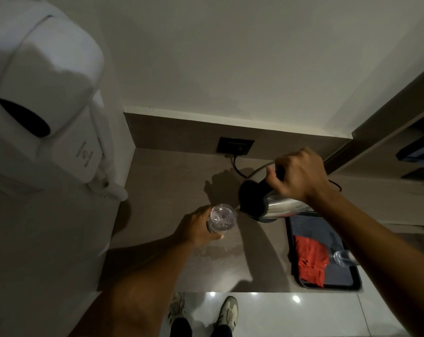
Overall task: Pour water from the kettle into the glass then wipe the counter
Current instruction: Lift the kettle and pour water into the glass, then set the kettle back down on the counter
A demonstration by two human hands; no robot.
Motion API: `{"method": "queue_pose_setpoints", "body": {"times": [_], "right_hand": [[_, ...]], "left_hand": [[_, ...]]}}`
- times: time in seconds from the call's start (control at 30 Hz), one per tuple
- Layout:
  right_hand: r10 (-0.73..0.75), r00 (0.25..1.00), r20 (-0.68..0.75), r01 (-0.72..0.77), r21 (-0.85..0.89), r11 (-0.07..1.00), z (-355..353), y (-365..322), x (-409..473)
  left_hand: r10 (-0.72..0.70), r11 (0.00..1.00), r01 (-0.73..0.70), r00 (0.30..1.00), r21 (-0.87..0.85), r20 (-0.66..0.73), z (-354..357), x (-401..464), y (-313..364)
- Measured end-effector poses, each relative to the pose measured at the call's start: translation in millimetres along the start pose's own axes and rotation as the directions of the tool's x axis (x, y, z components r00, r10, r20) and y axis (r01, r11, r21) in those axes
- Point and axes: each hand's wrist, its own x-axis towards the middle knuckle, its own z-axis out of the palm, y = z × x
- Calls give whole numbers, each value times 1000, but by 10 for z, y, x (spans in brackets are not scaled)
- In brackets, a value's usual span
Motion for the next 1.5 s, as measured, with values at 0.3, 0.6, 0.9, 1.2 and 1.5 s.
{"method": "queue_pose_setpoints", "body": {"times": [0.3,0.6,0.9,1.2,1.5], "right_hand": [[112,993,19,-114,186,976,131,87,-77],[539,826,163,-508,628,589,474,381,-445],[792,566,229,-558,813,164,872,854,-718],[849,382,366,-565,819,-99,1327,1220,-852],[810,486,329,-552,834,-7,1382,1196,-945]], "left_hand": [[1,1000,-1,1000,8,-11,34,31,-6],[12,1000,-12,1000,6,-16,53,31,-42],[19,1000,-19,998,-6,-56,118,64,-82],[-16,1000,16,997,6,-70,153,88,-81],[-33,999,34,997,13,-72,184,106,-84]]}}
